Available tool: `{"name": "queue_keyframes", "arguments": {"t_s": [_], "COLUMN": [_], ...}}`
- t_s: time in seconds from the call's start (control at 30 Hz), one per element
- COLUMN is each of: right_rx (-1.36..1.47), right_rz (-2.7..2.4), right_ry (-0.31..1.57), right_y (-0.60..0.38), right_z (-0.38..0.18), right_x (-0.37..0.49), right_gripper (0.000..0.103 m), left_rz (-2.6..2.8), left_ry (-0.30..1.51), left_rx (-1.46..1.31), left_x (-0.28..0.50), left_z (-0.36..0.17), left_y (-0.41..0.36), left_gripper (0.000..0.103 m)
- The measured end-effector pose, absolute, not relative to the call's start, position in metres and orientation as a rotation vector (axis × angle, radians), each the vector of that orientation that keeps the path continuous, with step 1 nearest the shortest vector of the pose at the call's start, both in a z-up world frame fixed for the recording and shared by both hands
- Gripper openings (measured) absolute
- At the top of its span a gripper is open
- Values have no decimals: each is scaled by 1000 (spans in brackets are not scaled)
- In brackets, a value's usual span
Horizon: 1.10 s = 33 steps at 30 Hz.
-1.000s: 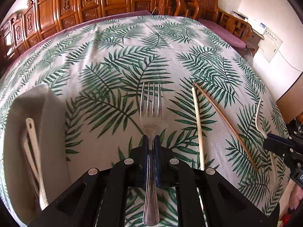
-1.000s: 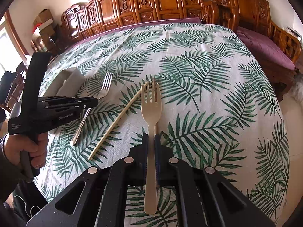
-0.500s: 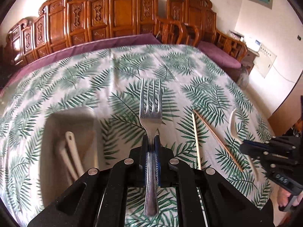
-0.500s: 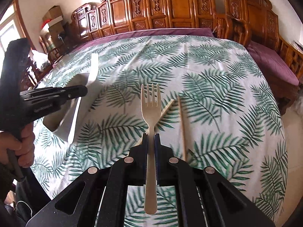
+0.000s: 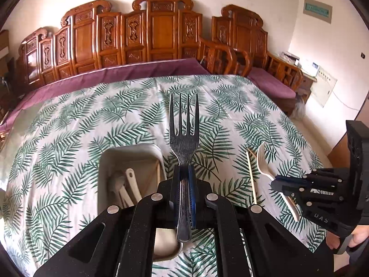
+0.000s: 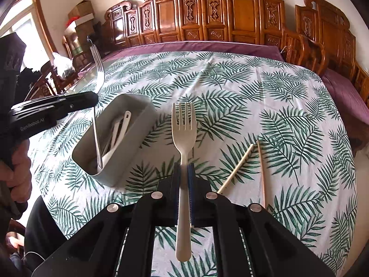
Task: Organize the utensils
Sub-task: 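Release the metal fork into the tray with the left tool while the right tool carries the white fork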
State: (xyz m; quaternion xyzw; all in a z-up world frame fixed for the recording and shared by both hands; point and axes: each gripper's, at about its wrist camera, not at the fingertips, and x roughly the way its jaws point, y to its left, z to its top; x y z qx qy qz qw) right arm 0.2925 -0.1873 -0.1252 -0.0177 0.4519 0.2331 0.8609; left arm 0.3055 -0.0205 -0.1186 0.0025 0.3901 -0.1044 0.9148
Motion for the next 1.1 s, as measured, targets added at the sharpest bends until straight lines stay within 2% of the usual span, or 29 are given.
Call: {"name": "queue_keyframes", "arguments": {"t_s": [0.47,0.77,1.1], "right_rx": [-62,-86,-112], "right_rz": [518,559,578], "right_ry": [947,939,952], "right_y": [-156,-123,-102], "right_z": [-122,-116,-118], "right_x": [290,290,292], "right_gripper": [8,8,8], "left_rz": [-183,-109,-109], "left_ry": [757,833,912], "left_rx": [-17,-17,3], "left_x": [277,301,314], "left_z": [-102,-133,-172], "left_y": [17,52,57], "left_gripper": [6,6,6]}}
